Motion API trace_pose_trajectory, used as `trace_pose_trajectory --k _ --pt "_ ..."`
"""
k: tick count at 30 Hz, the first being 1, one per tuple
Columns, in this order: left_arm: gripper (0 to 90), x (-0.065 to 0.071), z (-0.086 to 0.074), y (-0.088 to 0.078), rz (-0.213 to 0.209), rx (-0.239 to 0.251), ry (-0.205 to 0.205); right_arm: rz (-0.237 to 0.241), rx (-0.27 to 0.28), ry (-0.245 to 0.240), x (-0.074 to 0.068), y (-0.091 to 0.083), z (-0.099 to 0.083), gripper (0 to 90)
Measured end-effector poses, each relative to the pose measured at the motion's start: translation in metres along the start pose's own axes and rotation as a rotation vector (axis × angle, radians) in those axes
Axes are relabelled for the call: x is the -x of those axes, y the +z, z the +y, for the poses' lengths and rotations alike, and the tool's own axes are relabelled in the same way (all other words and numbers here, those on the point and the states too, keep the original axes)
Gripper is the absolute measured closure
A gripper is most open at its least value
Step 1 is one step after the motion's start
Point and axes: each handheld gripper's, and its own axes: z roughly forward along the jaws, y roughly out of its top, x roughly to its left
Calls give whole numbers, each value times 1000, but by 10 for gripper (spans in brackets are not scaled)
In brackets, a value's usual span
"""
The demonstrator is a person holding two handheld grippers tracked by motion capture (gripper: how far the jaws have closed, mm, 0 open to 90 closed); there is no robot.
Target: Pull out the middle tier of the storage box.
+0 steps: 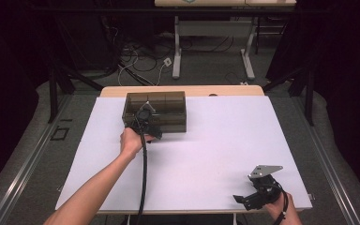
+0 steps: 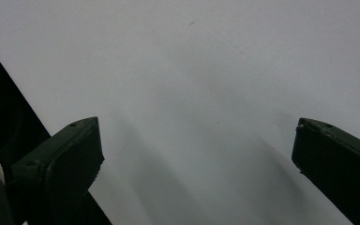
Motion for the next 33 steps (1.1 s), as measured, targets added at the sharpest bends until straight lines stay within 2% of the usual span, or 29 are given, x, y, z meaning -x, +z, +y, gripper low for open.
trace_pose_trajectory --k 3,4,5,8,11,13,15,18,20,22,26,27,30,32,33 --pt "191 -2 -4 -1 -13 11 40 5 13 -8 1 0 0 14" --pt "177 -3 -5 -1 -4 15 59 5 12 -8 1 0 0 14" --pt "167 -3 -5 -1 -4 15 59 5 12 -6 1 0 0 14" --pt "141 -3 -9 -2 11 31 121 2 17 0 1 1 -1 13" --pt "107 -4 -12 -3 -2 38 135 2 17 -5 1 0 0 13" --pt "88 -5 -15 -5 2 47 171 -6 20 -6 1 0 -1 13" --pt "66 -5 -15 -5 2 48 180 -4 20 -5 1 0 -1 13" --pt "43 -5 -18 -5 9 51 216 1 21 -5 1 0 0 13" --pt "30 -8 -20 -5 -5 55 239 -1 20 -8 1 1 0 13" --pt "21 -8 -21 -5 -4 55 240 3 19 -3 1 0 0 13" --pt "24 -10 -24 -9 20 72 280 4 10 -8 1 0 0 13" --pt "25 -10 -24 -9 20 72 280 0 10 -5 1 0 0 13" --pt "25 -13 -27 -12 24 90 314 1 19 -5 1 0 0 13" --pt "24 -14 -28 -12 39 91 329 5 17 -6 1 0 0 13" --pt "25 -14 -29 -12 32 96 335 0 21 -8 1 0 0 13"
